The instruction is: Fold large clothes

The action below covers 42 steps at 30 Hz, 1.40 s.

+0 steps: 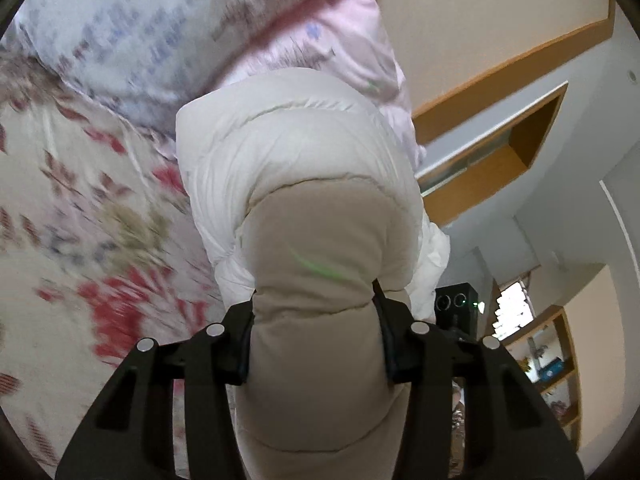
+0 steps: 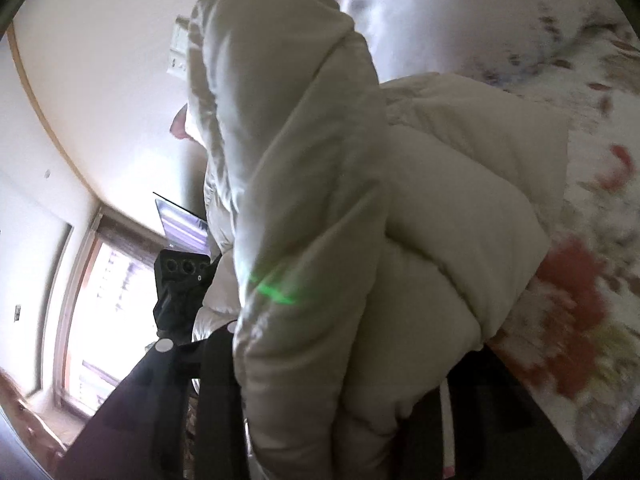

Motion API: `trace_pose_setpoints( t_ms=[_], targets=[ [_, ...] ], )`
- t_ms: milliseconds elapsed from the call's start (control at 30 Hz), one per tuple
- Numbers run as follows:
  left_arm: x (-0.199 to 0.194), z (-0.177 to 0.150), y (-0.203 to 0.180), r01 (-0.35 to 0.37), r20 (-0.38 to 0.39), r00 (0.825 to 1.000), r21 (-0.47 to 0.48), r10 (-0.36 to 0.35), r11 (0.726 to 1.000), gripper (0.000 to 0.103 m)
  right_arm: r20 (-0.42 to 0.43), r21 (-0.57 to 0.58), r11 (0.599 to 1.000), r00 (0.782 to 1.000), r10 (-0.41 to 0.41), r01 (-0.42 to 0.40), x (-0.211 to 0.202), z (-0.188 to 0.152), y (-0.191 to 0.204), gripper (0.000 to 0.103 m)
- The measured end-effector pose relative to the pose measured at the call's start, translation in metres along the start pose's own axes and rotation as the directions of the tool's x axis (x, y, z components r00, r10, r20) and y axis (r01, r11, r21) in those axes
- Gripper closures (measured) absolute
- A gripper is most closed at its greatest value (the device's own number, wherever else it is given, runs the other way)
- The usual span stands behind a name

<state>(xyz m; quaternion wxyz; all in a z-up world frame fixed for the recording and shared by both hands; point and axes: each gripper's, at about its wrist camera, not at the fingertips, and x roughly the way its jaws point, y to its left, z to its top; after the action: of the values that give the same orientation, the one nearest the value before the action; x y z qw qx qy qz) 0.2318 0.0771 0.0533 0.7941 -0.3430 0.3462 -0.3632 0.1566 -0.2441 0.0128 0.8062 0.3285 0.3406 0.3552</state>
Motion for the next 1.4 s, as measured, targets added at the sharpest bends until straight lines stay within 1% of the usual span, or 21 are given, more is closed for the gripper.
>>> trace_pose_setpoints(
  t_ms=[100,233,333,400,600,667,733,767,833,900,967,1000,1067,1100,1133,1200,1233,1267,1300,1333,1400],
  targets=[
    [-0.017,0.006,0.015,-0.049,0.023,0.999,-0.008,0.05,0.999,0.056,-0.033,-0.006,1.0,0.999,-0.014,0.014,0.029,0.005,0.004,0.07],
    [-0.029,0.01,0.048,-0.132,0.017,0.991,-0.055,0.133,0.99,0.056,-0.077,0.02,0.999,0.996,-0.049,0.05,0.067,0.009,-0.001,0.07],
    [-0.028,0.01,0.071,-0.173,-0.001,0.985,-0.095,0.174,0.98,0.055,-0.083,0.057,0.996,0.994,-0.069,0.074,0.082,0.009,-0.009,0.065],
    [-0.026,0.009,0.081,-0.188,-0.007,0.982,-0.105,0.188,0.977,0.052,-0.08,0.082,0.993,0.994,-0.08,0.086,0.081,0.005,-0.017,0.062],
    [-0.014,0.012,0.083,-0.285,-0.03,0.958,-0.061,0.284,0.956,0.045,-0.074,0.157,0.977,0.988,-0.137,0.147,0.085,-0.006,-0.031,0.045],
    [-0.014,0.013,0.082,-0.305,-0.032,0.952,-0.058,0.303,0.951,0.043,-0.076,0.144,0.973,0.982,-0.173,0.182,0.075,-0.013,-0.033,0.037],
    [-0.02,0.013,0.075,-0.335,-0.017,0.942,-0.035,0.334,0.942,0.042,-0.066,0.091,0.958,0.961,-0.267,0.272,0.072,-0.012,-0.016,0.025],
    [-0.025,0.013,0.068,-0.36,0.006,0.933,-0.01,0.36,0.933,0.042,-0.051,0.065,0.949,0.951,-0.306,0.309,0.07,-0.011,-0.008,0.02],
    [-0.038,0.012,0.052,-0.414,0.075,0.909,0.045,0.41,0.909,0.043,0.018,0.011,0.924,0.923,-0.383,0.383,0.053,-0.009,0.007,0.019],
    [-0.055,0.007,0.03,-0.461,0.153,0.884,0.12,0.442,0.879,0.043,0.138,-0.004,0.887,0.879,-0.457,0.462,0.026,-0.004,0.021,0.018],
    [-0.061,-0.003,0.004,-0.484,0.205,0.871,0.205,0.447,0.851,0.043,0.241,-0.003,0.868,0.843,-0.481,0.496,0.006,0.003,0.03,0.019],
    [-0.06,-0.006,-0.006,-0.487,0.214,0.87,0.235,0.444,0.841,0.043,0.27,-0.006,0.866,0.835,-0.479,0.499,0.0,0.007,0.035,0.019],
    [-0.054,-0.023,-0.033,-0.486,0.223,0.873,0.337,0.433,0.806,0.043,0.277,-0.017,0.875,0.843,-0.46,0.483,-0.002,0.012,0.039,0.025],
    [-0.051,-0.03,-0.041,-0.48,0.22,0.877,0.368,0.426,0.797,0.043,0.269,-0.026,0.878,0.849,-0.455,0.479,-0.005,0.011,0.038,0.025],
    [-0.047,-0.039,-0.05,-0.467,0.211,0.884,0.407,0.417,0.785,0.043,0.264,-0.029,0.876,0.849,-0.458,0.481,0.004,0.012,0.039,0.028],
    [-0.04,-0.051,-0.06,-0.451,0.19,0.891,0.456,0.412,0.767,0.043,0.234,-0.037,0.873,0.854,-0.465,0.486,0.021,0.015,0.038,0.041],
    [-0.033,-0.056,-0.064,-0.453,0.178,0.889,0.479,0.422,0.752,0.043,0.212,-0.046,0.874,0.86,-0.465,0.484,0.032,0.016,0.036,0.064],
    [-0.028,-0.06,-0.065,-0.459,0.174,0.884,0.496,0.434,0.737,0.043,0.201,-0.054,0.874,0.863,-0.464,0.482,0.036,0.016,0.034,0.08],
    [-0.023,-0.063,-0.066,-0.472,0.174,0.875,0.513,0.452,0.717,0.043,0.197,-0.06,0.866,0.857,-0.477,0.496,0.041,0.014,0.03,0.082],
    [-0.017,-0.066,-0.065,-0.489,0.172,0.862,0.529,0.476,0.694,0.043,0.211,-0.059,0.852,0.841,-0.498,0.52,0.044,0.014,0.03,0.086],
    [-0.012,-0.068,-0.06,-0.497,0.161,0.854,0.532,0.494,0.686,0.043,0.228,-0.049,0.812,0.798,-0.558,0.581,0.049,0.016,0.023,0.088]
  ],
)
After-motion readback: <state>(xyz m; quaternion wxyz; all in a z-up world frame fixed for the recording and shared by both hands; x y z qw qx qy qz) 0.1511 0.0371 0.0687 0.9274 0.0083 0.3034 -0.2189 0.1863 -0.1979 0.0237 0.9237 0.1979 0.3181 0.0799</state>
